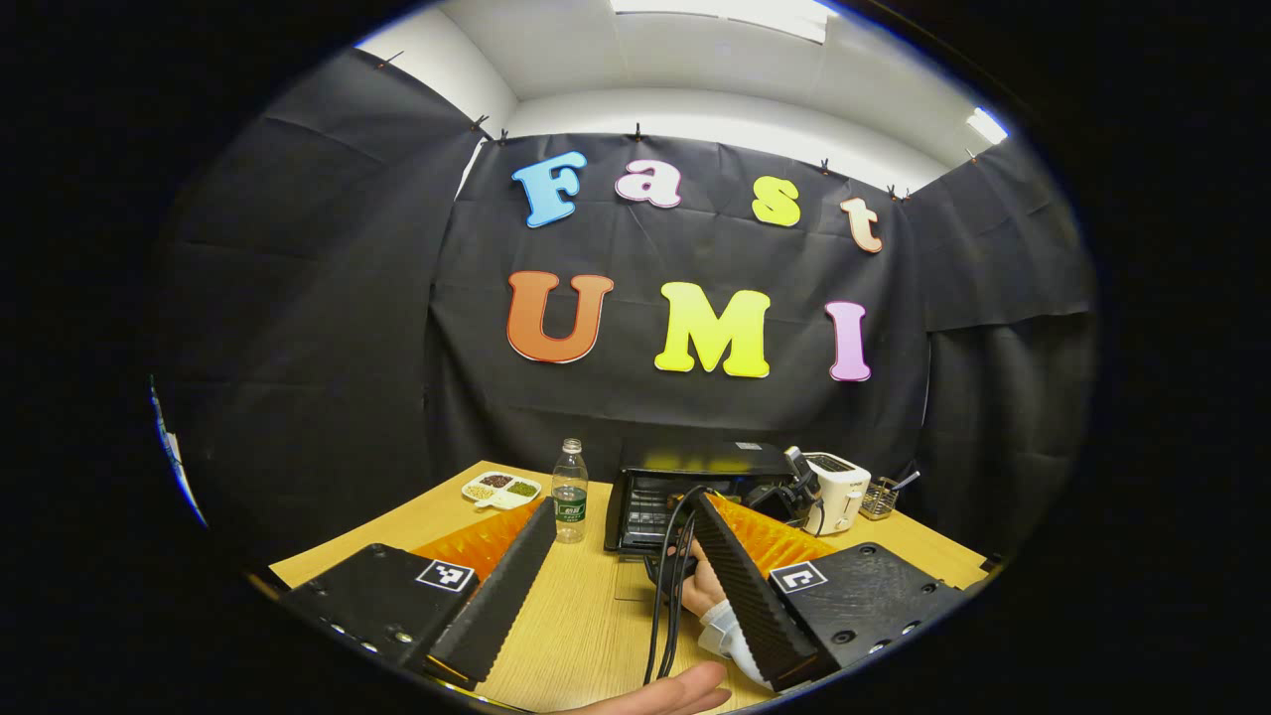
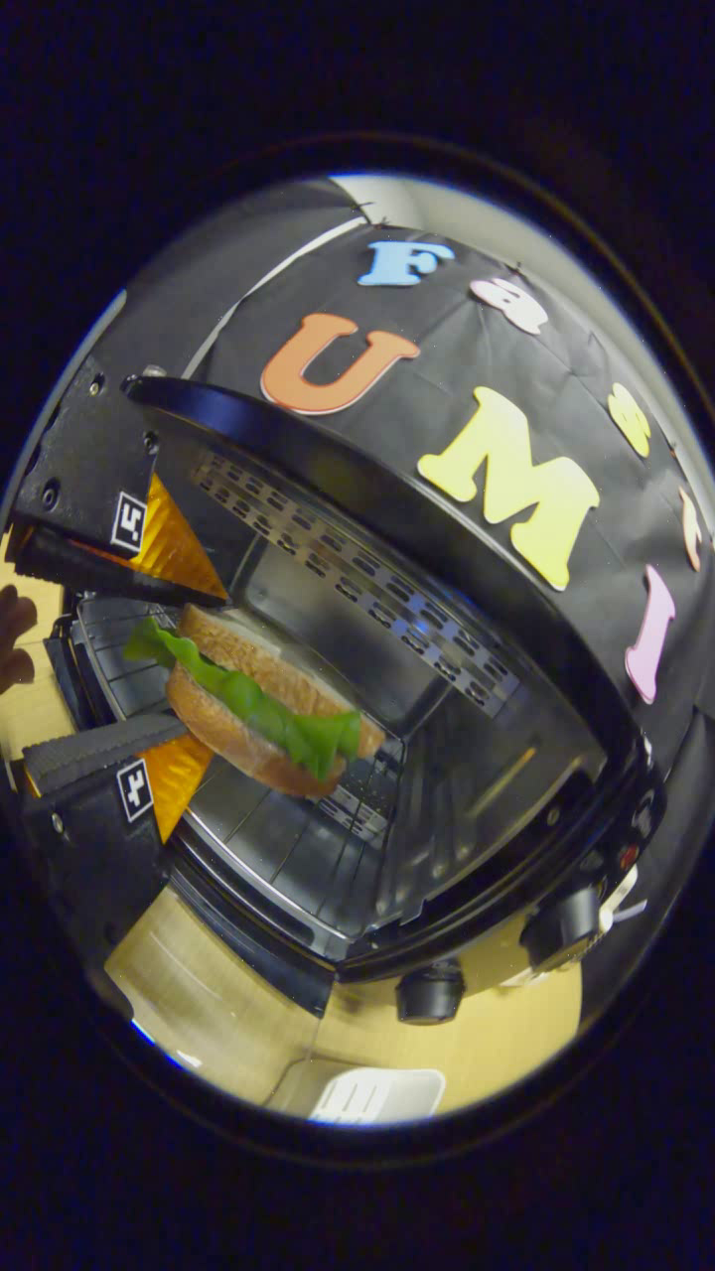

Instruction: Open the electric oven with the left hand, put the food in, and close the electric oven.

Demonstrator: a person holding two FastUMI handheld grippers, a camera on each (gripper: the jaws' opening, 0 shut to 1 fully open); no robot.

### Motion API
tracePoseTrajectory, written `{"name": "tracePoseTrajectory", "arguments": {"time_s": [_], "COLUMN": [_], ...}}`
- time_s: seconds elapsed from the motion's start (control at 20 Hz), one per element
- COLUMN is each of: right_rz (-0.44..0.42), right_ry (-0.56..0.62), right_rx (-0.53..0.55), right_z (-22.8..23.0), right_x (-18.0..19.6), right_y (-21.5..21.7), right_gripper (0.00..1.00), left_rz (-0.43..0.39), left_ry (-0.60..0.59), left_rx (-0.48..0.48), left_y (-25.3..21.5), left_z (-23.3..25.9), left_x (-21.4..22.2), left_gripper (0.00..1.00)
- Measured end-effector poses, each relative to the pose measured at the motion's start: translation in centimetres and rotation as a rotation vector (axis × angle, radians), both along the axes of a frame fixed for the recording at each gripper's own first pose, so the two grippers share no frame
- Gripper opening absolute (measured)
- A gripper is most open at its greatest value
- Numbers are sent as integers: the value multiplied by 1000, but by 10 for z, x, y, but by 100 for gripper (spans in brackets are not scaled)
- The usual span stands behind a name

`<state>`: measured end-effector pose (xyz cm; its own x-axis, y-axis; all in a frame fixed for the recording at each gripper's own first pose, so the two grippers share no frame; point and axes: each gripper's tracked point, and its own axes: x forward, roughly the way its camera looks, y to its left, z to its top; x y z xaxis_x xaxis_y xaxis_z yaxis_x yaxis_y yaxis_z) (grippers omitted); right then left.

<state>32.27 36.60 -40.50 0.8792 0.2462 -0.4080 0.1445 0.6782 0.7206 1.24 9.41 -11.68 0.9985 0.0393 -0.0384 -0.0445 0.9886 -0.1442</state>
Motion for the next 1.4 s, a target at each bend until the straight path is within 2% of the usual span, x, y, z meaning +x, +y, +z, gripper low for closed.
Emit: {"name": "tracePoseTrajectory", "arguments": {"time_s": [0.05,0.1,0.15,0.2,0.25,0.3,0.35,0.45,0.55,0.65,0.9,1.05,1.2,1.4], "right_rz": [30,52,62,76,106,133,172,265,368,435,631,660,653,635], "right_ry": [0,4,12,19,40,55,70,117,140,151,160,158,121,-14], "right_rx": [-10,-40,-74,-106,-131,-147,-176,-287,-413,-495,-542,-538,-538,-538], "right_z": [2,1,-2,-2,-3,-2,-3,-5,-7,0,19,34,53,112], "right_x": [0,-2,-3,-3,-5,-8,-12,-21,-31,-43,-78,-99,-112,-140], "right_y": [4,6,5,4,5,9,13,20,26,28,36,27,10,-18], "right_gripper": [64,72,63,80,81,75,92,100,100,100,100,100,100,100], "left_rz": [-5,-8,-8,-7,-1,4,9,15,19,31,48,52,58,69], "left_ry": [1,2,6,8,10,10,8,5,2,3,6,8,-1,2], "left_rx": [-2,-4,-4,1,5,8,8,0,-3,3,3,7,7,15], "left_y": [-1,-1,0,1,4,6,9,11,13,16,21,21,22,23], "left_z": [-1,-1,-3,-3,-3,-2,-1,-1,0,0,1,5,11,15], "left_x": [0,-2,-2,-3,-4,-4,-6,-9,-12,-15,-18,-21,-21,-20], "left_gripper": [92,92,92,92,92,93,93,92,92,92,92,92,92,92]}}
